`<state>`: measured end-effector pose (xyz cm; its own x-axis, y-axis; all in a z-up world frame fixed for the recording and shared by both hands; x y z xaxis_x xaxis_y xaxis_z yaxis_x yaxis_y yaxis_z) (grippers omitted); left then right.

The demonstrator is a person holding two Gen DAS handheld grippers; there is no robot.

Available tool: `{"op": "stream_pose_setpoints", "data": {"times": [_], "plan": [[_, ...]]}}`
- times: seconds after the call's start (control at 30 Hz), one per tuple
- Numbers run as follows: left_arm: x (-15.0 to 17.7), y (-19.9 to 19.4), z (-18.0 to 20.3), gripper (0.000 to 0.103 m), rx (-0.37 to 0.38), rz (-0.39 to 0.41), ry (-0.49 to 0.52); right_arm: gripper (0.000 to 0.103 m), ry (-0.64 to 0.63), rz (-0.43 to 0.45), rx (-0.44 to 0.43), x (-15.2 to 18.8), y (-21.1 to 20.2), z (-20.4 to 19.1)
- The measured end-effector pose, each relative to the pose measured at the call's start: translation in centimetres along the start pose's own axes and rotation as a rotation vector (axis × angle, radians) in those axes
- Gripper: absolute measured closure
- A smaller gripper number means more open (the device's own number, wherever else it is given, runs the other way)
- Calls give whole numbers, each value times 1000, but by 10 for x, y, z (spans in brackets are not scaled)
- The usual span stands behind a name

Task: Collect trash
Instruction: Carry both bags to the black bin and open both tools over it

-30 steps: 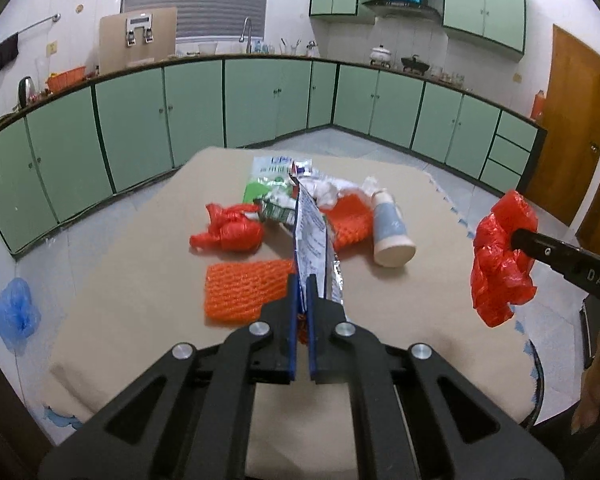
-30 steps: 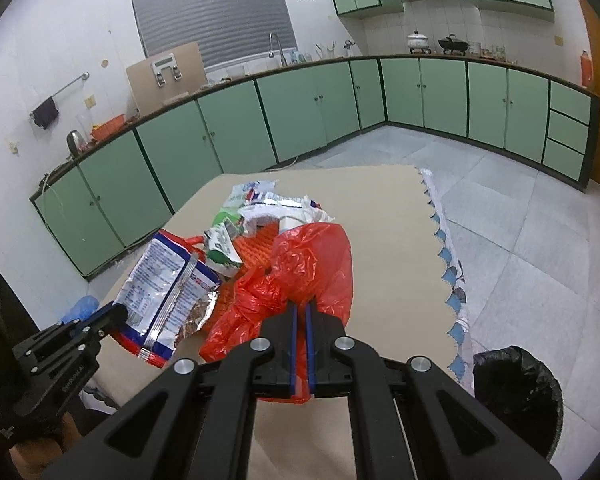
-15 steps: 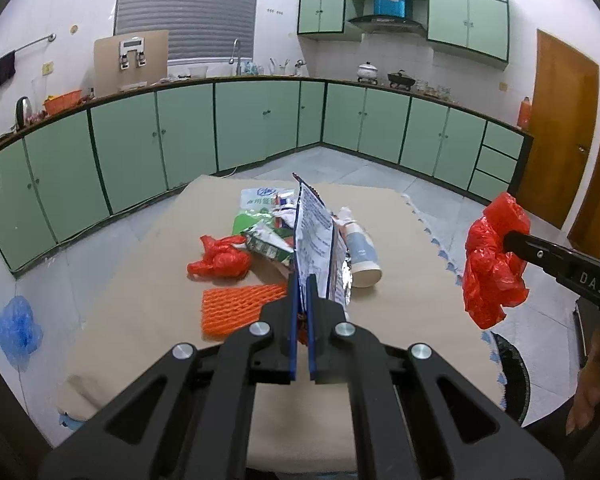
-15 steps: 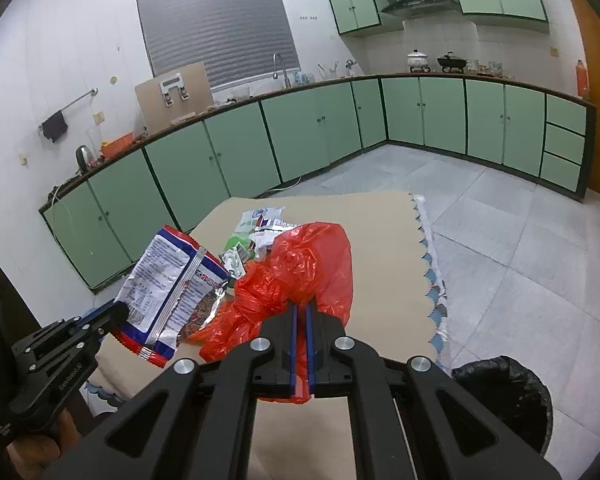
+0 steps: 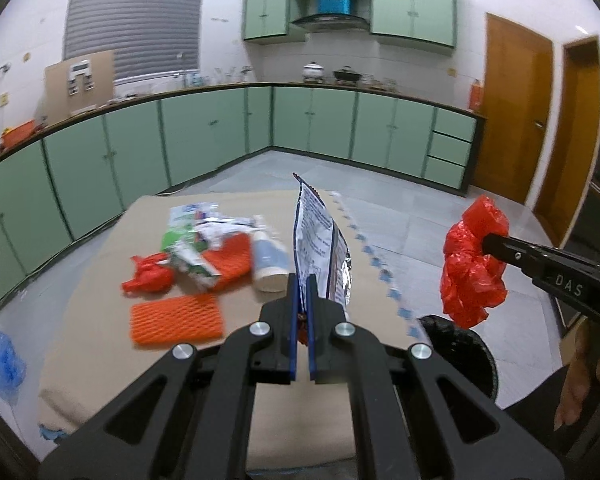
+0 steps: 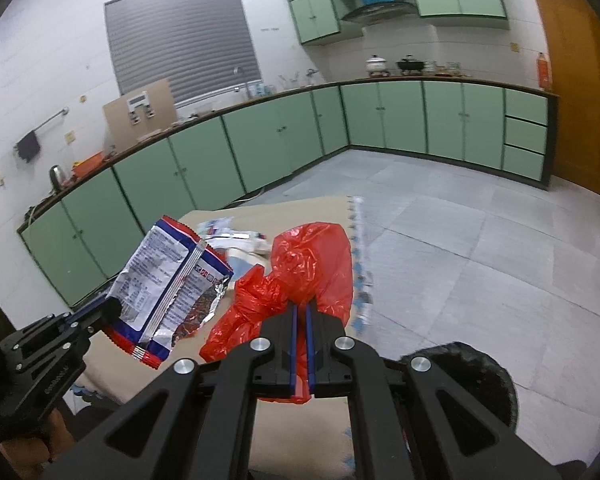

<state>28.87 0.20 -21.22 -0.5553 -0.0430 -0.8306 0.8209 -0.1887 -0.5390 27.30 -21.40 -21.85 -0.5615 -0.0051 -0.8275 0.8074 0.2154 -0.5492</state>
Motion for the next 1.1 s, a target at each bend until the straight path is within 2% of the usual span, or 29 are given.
{"op": "stream_pose_setpoints", "data": {"times": [0.3,0.57,0.83,1.1], "plan": [[21,34,96,101,149,-70,112,99,72,-41,139,33,-17,78],[63,83,176,101,245,-182,221,99,175,-160,254,90,-5,161],[125,150,221,101,243,-354,293,100,275,-316,290,154,35,214],[159,190,239,100,210,-474,335,97,322,-447,276,192,72,233]]}}
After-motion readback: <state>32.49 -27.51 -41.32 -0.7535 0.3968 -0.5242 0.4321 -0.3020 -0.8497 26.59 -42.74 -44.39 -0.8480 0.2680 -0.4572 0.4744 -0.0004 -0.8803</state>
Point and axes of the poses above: each gripper's, at about its wrist camera, not at the fingertips, and y roughly the way its jaws point, z to its right, x to its underside, the point moved 5 cm from there along y, roughly the way its jaws point, and after that the axes turned 7 degrees about -y, right-handed, at the moved point
